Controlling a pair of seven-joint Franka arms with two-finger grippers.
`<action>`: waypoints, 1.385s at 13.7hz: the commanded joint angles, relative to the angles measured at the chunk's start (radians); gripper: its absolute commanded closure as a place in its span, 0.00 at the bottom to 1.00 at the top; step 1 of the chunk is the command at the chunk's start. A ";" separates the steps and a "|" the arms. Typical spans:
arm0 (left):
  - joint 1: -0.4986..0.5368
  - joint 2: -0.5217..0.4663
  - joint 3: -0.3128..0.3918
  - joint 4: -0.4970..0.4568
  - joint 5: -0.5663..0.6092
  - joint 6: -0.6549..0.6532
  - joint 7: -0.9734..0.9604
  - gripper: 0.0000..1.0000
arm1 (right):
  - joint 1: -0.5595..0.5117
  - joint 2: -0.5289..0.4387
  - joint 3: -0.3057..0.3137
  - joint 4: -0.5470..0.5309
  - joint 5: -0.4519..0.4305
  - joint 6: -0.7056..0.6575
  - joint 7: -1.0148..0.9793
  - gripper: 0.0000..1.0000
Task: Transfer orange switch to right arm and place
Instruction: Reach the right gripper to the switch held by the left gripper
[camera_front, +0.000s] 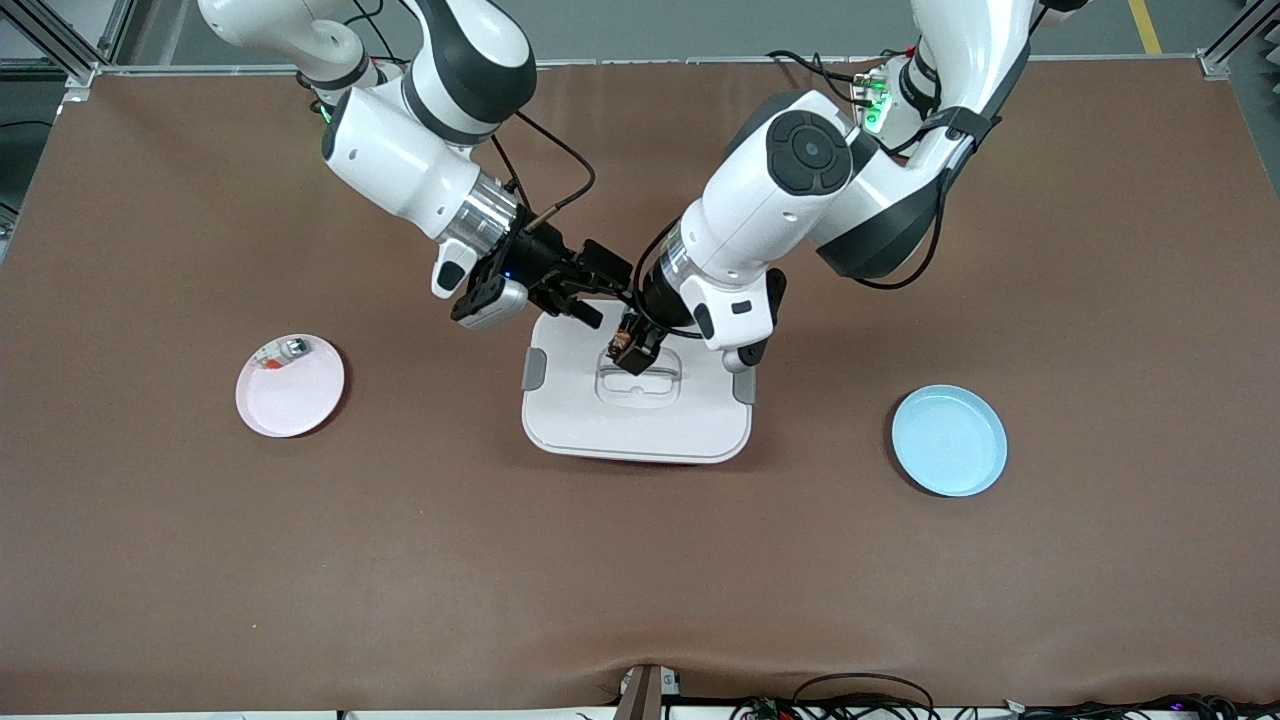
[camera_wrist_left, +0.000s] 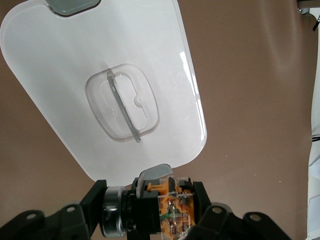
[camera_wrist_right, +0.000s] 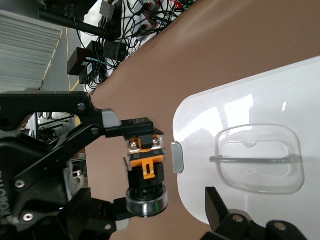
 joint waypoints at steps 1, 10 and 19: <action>-0.014 0.012 0.011 0.029 -0.005 -0.004 -0.016 1.00 | -0.004 0.027 -0.005 0.026 0.029 -0.001 -0.049 0.00; -0.015 0.012 0.011 0.028 -0.005 -0.010 -0.016 1.00 | 0.007 0.058 -0.007 0.069 0.140 -0.001 -0.054 0.00; -0.012 0.002 -0.001 0.028 -0.065 -0.018 -0.013 1.00 | 0.004 0.084 -0.007 0.098 0.132 -0.001 -0.054 0.67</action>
